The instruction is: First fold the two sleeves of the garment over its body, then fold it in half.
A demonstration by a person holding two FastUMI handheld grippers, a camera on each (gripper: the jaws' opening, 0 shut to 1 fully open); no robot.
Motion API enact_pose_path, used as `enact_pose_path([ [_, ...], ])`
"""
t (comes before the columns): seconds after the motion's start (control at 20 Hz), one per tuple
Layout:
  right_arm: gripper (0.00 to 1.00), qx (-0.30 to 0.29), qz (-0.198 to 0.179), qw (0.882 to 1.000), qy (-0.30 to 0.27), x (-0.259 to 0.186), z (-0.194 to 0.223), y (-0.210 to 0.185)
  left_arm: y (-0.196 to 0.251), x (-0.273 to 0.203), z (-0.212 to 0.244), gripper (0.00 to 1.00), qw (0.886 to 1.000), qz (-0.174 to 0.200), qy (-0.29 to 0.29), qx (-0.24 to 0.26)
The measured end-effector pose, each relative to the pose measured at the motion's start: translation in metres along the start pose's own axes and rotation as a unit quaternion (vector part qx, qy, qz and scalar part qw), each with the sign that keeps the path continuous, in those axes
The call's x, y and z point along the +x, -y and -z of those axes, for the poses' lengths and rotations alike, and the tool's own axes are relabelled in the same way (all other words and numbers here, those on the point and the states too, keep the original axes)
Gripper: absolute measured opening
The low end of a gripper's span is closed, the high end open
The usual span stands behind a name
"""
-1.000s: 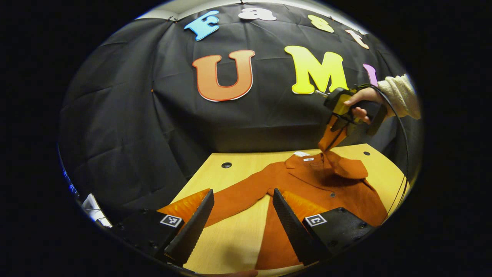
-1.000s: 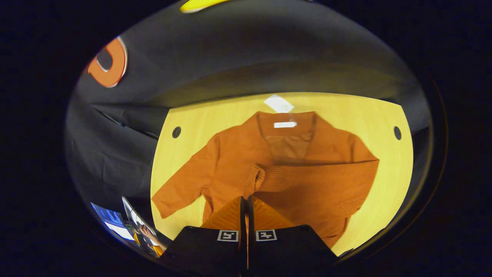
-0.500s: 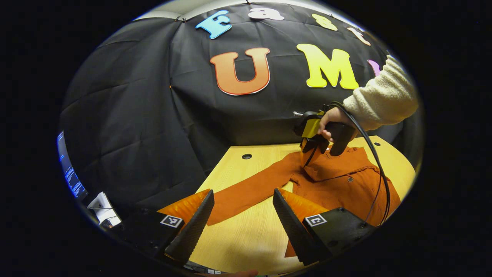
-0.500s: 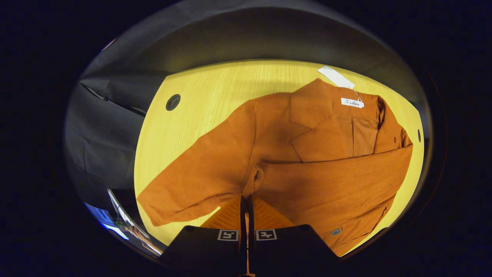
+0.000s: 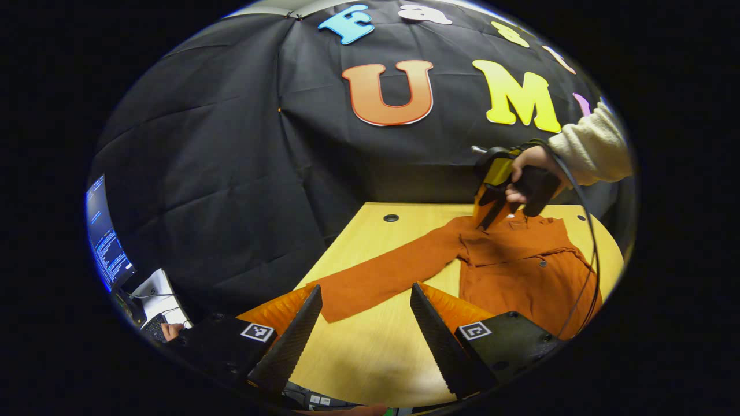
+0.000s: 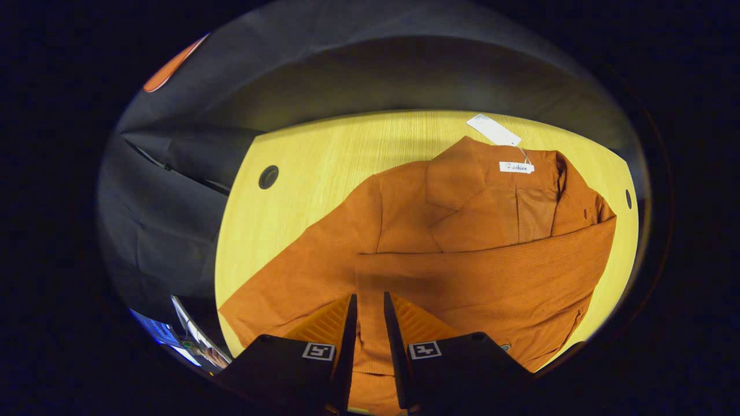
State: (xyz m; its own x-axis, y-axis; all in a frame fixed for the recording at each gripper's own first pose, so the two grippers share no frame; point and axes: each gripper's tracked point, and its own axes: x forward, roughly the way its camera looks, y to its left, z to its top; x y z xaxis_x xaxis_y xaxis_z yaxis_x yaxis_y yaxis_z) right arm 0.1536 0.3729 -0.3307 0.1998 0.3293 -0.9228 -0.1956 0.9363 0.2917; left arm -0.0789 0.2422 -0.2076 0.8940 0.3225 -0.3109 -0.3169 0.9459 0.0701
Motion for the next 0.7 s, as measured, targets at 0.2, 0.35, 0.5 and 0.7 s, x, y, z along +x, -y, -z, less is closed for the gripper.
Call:
enact_pose_path([
  [0.2,0.68,-0.009,-0.026,0.999,0.031,-0.054,-0.002,0.018,-0.032,0.035,0.008,1.00,0.996,-0.059,-0.050,-0.041],
  [0.35,0.82,-0.037,-0.008,0.997,0.060,-0.095,0.005,0.054,-0.050,0.066,0.024,1.00,0.989,-0.093,-0.090,-0.069],
  [0.5,0.89,-0.044,0.026,0.996,0.079,-0.129,0.026,0.098,-0.063,0.093,0.060,1.00,0.975,-0.121,-0.151,-0.107],
  [0.7,0.92,-0.055,0.046,0.992,0.102,-0.153,0.063,0.134,-0.065,0.127,0.099,1.00,0.957,-0.138,-0.213,-0.138],
])
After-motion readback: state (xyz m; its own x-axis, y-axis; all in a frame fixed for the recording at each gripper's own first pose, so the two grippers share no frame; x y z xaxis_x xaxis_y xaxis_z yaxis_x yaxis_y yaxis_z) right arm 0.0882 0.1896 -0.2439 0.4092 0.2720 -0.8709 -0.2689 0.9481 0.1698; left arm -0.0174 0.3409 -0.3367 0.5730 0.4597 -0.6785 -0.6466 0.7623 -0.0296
